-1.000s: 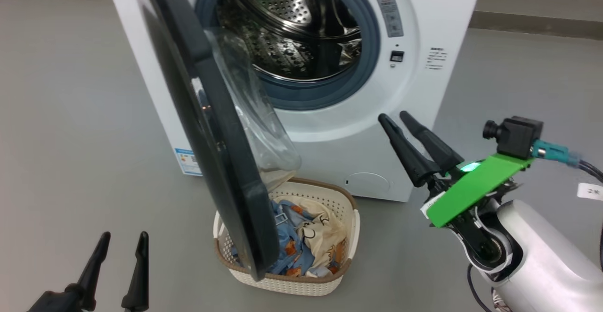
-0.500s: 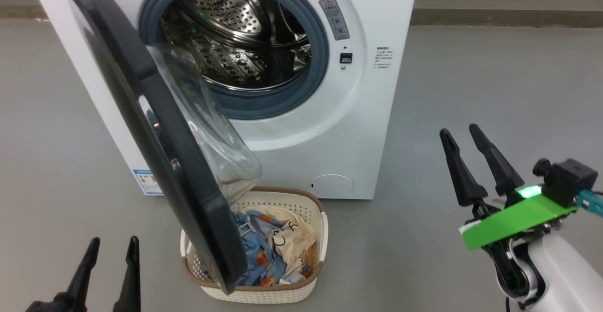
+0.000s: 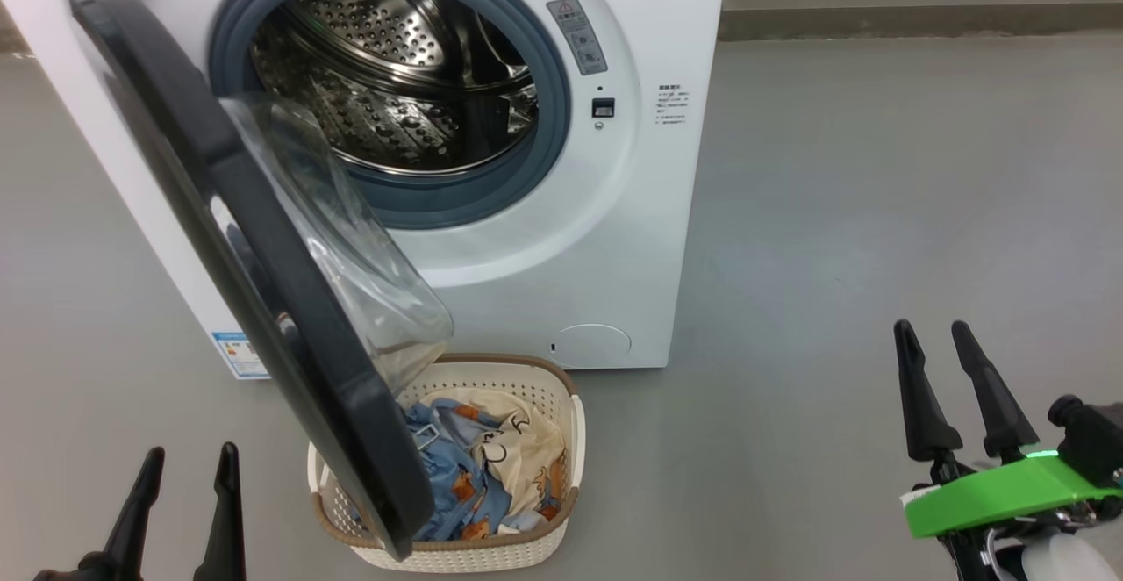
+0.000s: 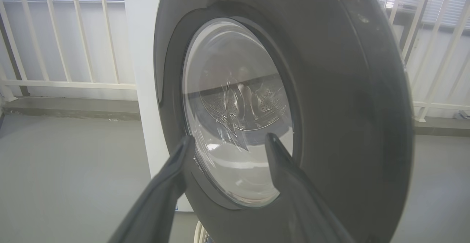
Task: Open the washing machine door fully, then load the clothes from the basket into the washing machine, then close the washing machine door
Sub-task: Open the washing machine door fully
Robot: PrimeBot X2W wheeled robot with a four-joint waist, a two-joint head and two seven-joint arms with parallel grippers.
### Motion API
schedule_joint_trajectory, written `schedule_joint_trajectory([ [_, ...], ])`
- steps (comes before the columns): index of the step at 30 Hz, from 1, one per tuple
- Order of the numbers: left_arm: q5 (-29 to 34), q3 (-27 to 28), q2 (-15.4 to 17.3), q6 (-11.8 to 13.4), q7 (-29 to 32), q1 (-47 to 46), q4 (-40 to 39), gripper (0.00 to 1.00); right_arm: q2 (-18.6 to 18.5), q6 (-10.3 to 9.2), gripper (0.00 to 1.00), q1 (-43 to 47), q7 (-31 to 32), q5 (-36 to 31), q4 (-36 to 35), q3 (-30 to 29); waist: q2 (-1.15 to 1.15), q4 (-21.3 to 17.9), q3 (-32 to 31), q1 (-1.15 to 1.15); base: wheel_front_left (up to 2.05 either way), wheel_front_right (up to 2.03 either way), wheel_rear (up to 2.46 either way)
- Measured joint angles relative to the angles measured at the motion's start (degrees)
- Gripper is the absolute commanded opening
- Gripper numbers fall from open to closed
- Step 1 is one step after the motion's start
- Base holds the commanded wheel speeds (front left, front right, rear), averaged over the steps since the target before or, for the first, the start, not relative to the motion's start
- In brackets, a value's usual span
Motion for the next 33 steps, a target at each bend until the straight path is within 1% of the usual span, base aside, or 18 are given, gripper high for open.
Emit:
schedule_joint_trajectory([
  [14,0.34,0.16,-0.37,0.0,0.0,0.02,-0.05,1.0,1.18,0.0,1.0,0.94,0.0,-6.58,3.82,-2.08,0.0,-1.2,-0.06,0.0,0.0,0.0,0.0],
  [20,0.34,0.03,-0.55,0.0,0.0,0.03,-0.05,1.0,1.78,0.0,1.0,0.93,0.0,-6.69,5.65,-2.49,0.0,-1.16,-0.12,0.0,0.0,0.0,0.0],
  [33,0.36,-0.68,-0.58,0.0,0.0,0.02,-0.02,1.0,1.81,0.0,1.0,0.85,0.0,-7.77,8.62,-1.8,0.0,-0.59,-0.39,0.0,0.0,0.0,0.0],
])
